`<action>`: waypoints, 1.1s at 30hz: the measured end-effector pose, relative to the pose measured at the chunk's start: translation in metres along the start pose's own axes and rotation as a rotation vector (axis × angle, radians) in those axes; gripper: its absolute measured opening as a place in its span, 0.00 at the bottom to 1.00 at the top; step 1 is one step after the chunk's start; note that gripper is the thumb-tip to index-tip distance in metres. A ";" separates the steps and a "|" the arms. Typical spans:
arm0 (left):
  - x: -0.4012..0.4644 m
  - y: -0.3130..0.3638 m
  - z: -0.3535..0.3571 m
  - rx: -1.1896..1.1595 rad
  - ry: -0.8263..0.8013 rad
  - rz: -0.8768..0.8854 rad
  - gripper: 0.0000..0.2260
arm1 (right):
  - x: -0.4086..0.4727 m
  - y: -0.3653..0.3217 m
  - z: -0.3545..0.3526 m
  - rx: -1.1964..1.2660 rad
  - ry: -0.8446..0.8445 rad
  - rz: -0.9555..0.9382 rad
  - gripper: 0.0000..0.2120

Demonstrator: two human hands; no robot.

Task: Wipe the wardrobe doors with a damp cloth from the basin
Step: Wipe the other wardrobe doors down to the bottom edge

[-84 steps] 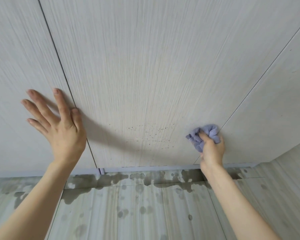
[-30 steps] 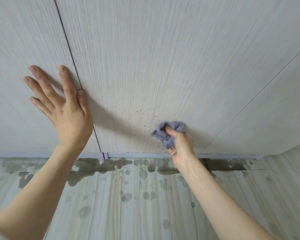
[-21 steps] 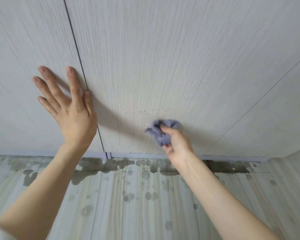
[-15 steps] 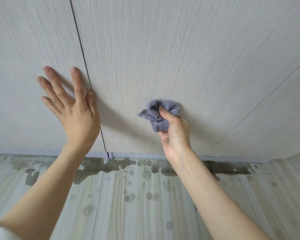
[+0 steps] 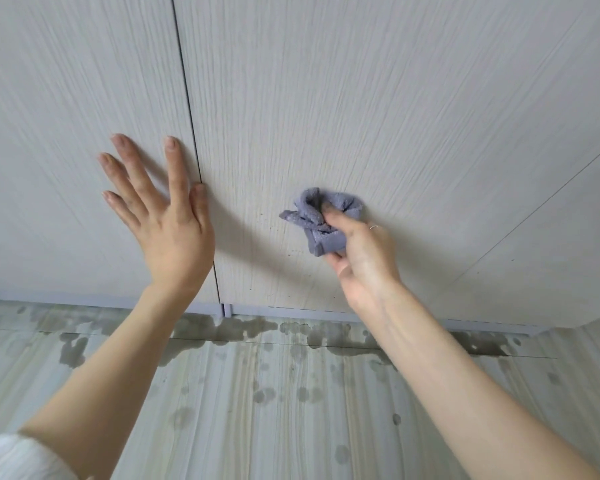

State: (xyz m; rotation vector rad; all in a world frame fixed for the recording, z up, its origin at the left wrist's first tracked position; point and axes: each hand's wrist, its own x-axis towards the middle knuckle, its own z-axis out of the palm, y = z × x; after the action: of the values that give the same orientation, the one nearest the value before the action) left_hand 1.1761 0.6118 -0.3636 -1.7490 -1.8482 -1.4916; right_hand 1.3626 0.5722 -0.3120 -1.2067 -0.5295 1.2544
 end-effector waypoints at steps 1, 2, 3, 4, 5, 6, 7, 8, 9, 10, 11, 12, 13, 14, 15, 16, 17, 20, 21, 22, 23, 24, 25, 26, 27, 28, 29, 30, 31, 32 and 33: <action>0.000 0.001 -0.001 -0.005 -0.004 -0.003 0.22 | 0.000 0.003 0.004 -0.015 0.022 0.002 0.10; -0.001 0.001 -0.003 -0.011 -0.010 -0.001 0.22 | 0.002 0.012 0.005 -0.038 0.050 0.027 0.15; -0.001 0.002 -0.004 -0.021 -0.018 0.006 0.22 | 0.003 0.026 0.004 -0.066 0.082 0.073 0.17; -0.001 0.002 -0.005 -0.030 -0.023 0.014 0.22 | 0.006 0.042 0.002 -0.098 0.111 0.137 0.18; 0.000 0.001 -0.006 -0.032 -0.024 0.019 0.21 | 0.008 0.059 0.000 -0.139 0.136 0.213 0.17; 0.000 0.001 -0.007 -0.033 -0.023 0.024 0.21 | 0.010 0.073 -0.004 -0.187 0.161 0.281 0.14; 0.000 0.001 -0.007 -0.033 -0.024 0.028 0.21 | 0.012 0.084 -0.008 -0.228 0.190 0.338 0.10; 0.000 0.000 -0.007 -0.031 -0.028 0.027 0.21 | 0.014 0.093 -0.012 -0.258 0.215 0.381 0.08; 0.000 0.000 -0.008 -0.027 -0.029 0.023 0.21 | 0.015 0.098 -0.014 -0.276 0.230 0.406 0.07; 0.000 -0.001 -0.008 -0.023 -0.030 0.023 0.21 | 0.016 0.098 -0.014 -0.283 0.237 0.412 0.07; 0.000 -0.002 -0.009 -0.018 -0.032 0.025 0.21 | 0.014 0.096 -0.012 -0.277 0.231 0.404 0.06; 0.000 -0.003 -0.009 -0.016 -0.033 0.031 0.21 | 0.013 0.089 -0.007 -0.251 0.205 0.381 0.04; -0.001 -0.004 -0.009 -0.011 -0.038 0.039 0.21 | 0.009 0.079 0.000 -0.207 0.148 0.343 0.04; -0.001 -0.005 -0.009 -0.007 -0.041 0.044 0.21 | 0.006 0.066 0.009 -0.157 0.070 0.290 0.04; -0.002 -0.006 -0.009 -0.008 -0.049 0.047 0.21 | 0.002 0.054 0.019 -0.098 -0.001 0.235 0.05; -0.002 -0.007 -0.010 -0.013 -0.061 0.047 0.21 | -0.002 0.043 0.028 -0.038 -0.052 0.193 0.06; -0.002 -0.008 -0.010 -0.020 -0.073 0.048 0.21 | -0.004 0.034 0.035 0.013 -0.081 0.167 0.06; -0.001 -0.011 -0.011 -0.031 -0.099 0.079 0.21 | -0.005 0.031 0.045 0.054 -0.048 0.161 0.08; -0.001 -0.013 -0.012 -0.028 -0.105 0.094 0.22 | -0.006 0.038 0.043 0.018 -0.024 0.190 0.09; -0.001 -0.015 -0.013 -0.020 -0.107 0.109 0.23 | -0.007 0.046 0.039 -0.031 0.003 0.233 0.08; 0.000 -0.016 -0.013 -0.012 -0.107 0.120 0.23 | -0.008 0.054 0.035 -0.072 0.039 0.284 0.07; -0.001 -0.018 -0.014 -0.008 -0.107 0.127 0.23 | -0.010 0.061 0.032 -0.103 0.076 0.330 0.06; -0.001 -0.019 -0.014 -0.007 -0.111 0.130 0.24 | -0.011 0.064 0.030 -0.115 0.107 0.365 0.07; -0.001 -0.020 -0.015 -0.011 -0.119 0.135 0.24 | -0.011 0.064 0.031 -0.097 0.119 0.388 0.07; -0.002 -0.022 -0.015 -0.011 -0.129 0.143 0.24 | -0.012 0.060 0.035 -0.051 0.101 0.400 0.07; -0.001 -0.025 -0.017 -0.005 -0.134 0.151 0.24 | -0.012 0.052 0.043 0.002 0.052 0.399 0.07; -0.001 -0.026 -0.017 0.000 -0.146 0.161 0.24 | -0.012 0.042 0.051 0.061 0.001 0.377 0.08; -0.002 -0.028 -0.018 0.001 -0.153 0.170 0.24 | -0.013 0.031 0.061 0.104 -0.050 0.345 0.08; -0.002 -0.030 -0.019 -0.001 -0.158 0.176 0.25 | -0.015 0.020 0.071 0.131 -0.096 0.313 0.07; -0.003 -0.031 -0.020 -0.005 -0.162 0.180 0.25 | -0.017 0.011 0.079 0.143 -0.132 0.286 0.07; -0.003 -0.032 -0.021 -0.009 -0.165 0.183 0.25 | -0.018 0.007 0.085 0.138 -0.153 0.266 0.07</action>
State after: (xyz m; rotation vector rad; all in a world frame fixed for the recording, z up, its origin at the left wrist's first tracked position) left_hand 1.1408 0.6010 -0.3720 -2.0386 -1.6995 -1.3253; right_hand 1.2816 0.5880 -0.2830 -1.0950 -0.3940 1.5926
